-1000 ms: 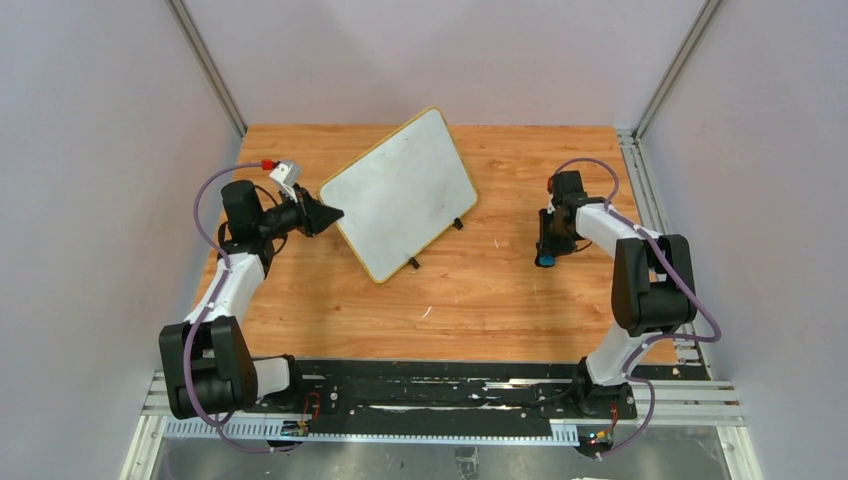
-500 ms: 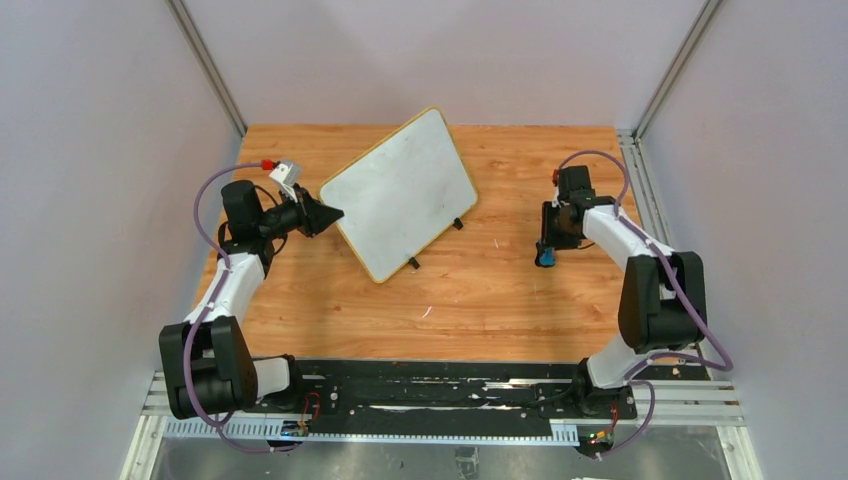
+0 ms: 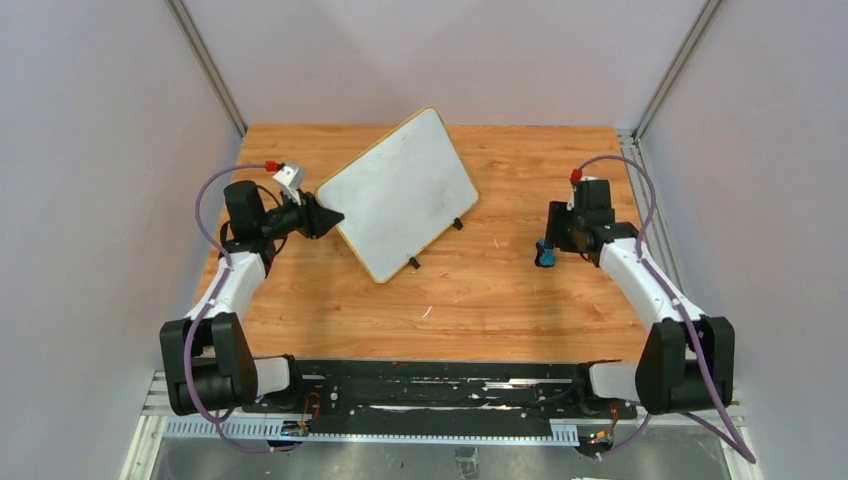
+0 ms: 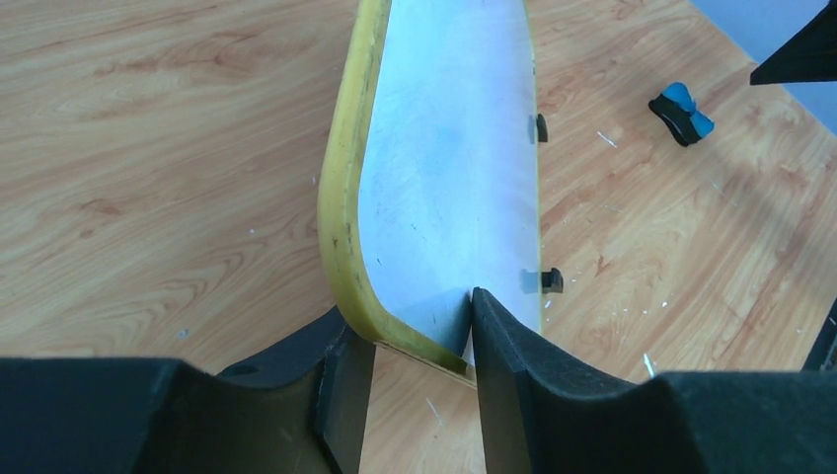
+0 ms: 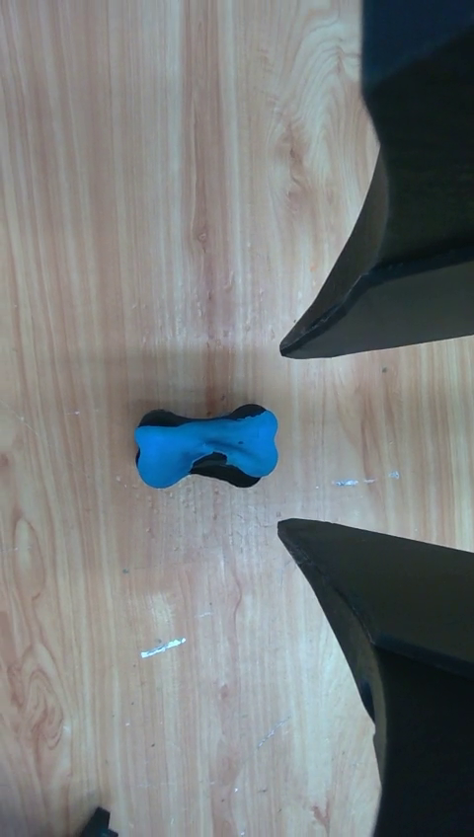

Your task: Erase the whiteboard

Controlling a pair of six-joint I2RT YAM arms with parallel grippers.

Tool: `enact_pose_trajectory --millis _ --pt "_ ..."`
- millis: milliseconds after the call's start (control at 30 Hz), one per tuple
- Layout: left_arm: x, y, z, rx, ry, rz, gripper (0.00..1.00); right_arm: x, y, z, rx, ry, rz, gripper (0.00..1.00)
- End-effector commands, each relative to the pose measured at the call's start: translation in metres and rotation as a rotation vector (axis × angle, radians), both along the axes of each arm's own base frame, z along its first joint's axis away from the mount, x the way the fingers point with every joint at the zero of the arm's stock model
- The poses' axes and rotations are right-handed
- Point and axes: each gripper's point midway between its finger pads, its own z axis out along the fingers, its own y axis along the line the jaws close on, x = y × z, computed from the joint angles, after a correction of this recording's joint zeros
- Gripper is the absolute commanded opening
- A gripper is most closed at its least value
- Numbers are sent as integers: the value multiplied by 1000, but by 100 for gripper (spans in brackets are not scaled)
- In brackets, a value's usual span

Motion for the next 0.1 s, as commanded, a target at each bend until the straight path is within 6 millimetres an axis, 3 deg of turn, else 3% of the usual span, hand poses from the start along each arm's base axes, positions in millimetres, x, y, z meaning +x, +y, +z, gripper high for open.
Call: enact_pose_trajectory --millis 0,67 --pt "1 5 -11 39 14 24 44 6 -9 18 -2 -124 -69 61" --pt "1 5 -12 38 14 22 44 5 -13 22 -13 -133 -86 62"
